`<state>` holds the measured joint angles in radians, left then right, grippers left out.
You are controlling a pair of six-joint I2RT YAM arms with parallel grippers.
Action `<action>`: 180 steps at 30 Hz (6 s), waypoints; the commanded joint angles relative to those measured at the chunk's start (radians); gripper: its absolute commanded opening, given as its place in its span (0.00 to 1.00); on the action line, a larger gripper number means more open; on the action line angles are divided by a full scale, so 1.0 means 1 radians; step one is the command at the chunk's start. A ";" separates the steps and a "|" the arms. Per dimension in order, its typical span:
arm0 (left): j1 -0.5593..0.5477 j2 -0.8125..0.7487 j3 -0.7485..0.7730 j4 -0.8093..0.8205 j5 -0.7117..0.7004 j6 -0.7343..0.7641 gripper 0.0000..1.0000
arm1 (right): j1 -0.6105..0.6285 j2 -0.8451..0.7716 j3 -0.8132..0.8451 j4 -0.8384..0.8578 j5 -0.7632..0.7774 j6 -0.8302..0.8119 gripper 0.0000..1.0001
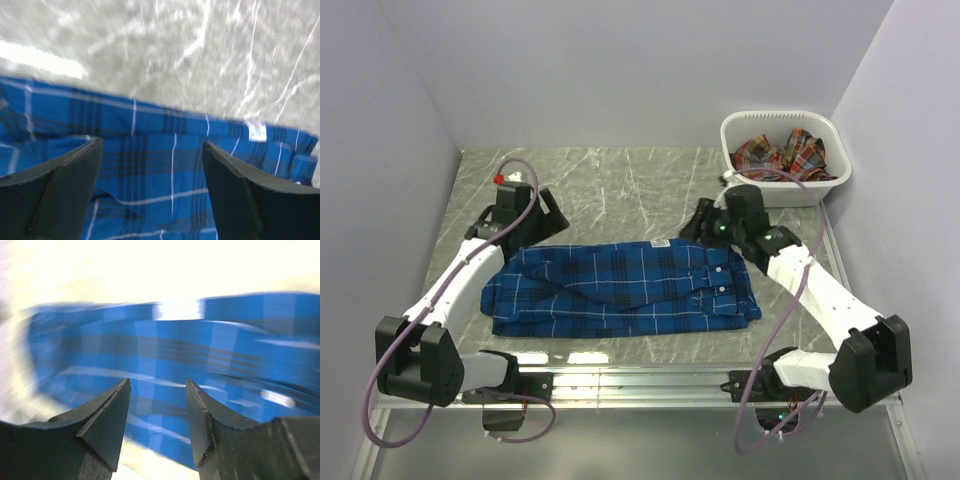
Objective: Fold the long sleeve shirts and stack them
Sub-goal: Fold the shirt
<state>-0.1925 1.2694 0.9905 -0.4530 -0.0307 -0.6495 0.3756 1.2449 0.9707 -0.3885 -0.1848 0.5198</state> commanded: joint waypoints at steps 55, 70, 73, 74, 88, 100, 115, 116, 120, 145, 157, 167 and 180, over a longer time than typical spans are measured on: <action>0.309 0.103 0.036 0.001 -0.015 -0.117 0.89 | 0.306 0.496 0.171 -0.065 -0.143 -0.222 0.52; -0.008 -0.104 -0.282 -0.056 0.018 -0.302 0.87 | 0.272 0.444 0.114 -0.279 0.340 -0.159 0.52; -0.008 -0.041 -0.294 -0.021 0.012 -0.325 0.87 | 0.284 0.456 0.095 -0.276 0.318 -0.153 0.53; -0.008 -0.018 -0.286 0.003 0.000 -0.335 0.87 | 0.287 0.459 0.094 -0.277 0.317 -0.150 0.52; 0.031 0.622 0.155 -0.021 -0.107 -0.294 0.87 | 0.411 0.490 0.049 -0.237 0.147 -0.121 0.52; 0.059 1.067 1.014 0.040 -0.072 0.001 0.92 | 0.577 0.659 0.384 -0.151 -0.028 -0.121 0.52; 0.038 0.429 0.531 -0.043 -0.167 -0.191 0.99 | 0.534 0.389 0.212 -0.217 0.327 -0.224 0.55; 0.016 0.382 0.486 -0.032 -0.163 -0.196 0.99 | 0.522 0.386 0.186 -0.217 0.321 -0.233 0.55; -0.022 0.328 0.318 -0.026 -0.159 -0.217 0.98 | 0.523 0.381 0.148 -0.213 0.277 -0.260 0.54; -0.042 1.002 0.792 -0.062 -0.213 -0.015 0.98 | 0.592 0.626 0.244 -0.139 0.039 -0.155 0.50; -0.042 0.598 0.668 -0.016 -0.198 -0.050 0.99 | 0.563 0.466 0.306 -0.191 0.209 -0.158 0.52; -0.042 0.078 0.234 -0.186 -0.195 -0.130 0.99 | 0.300 0.233 0.133 -0.144 0.024 -0.035 0.66; -0.044 -0.430 -0.426 -0.239 0.210 -0.360 0.99 | 0.256 0.166 -0.180 0.036 -0.128 0.143 0.77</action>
<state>-0.2344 0.9005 0.6060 -0.7212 0.0292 -0.9207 0.6285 1.4479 0.8444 -0.4526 -0.2409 0.5812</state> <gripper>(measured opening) 0.992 0.773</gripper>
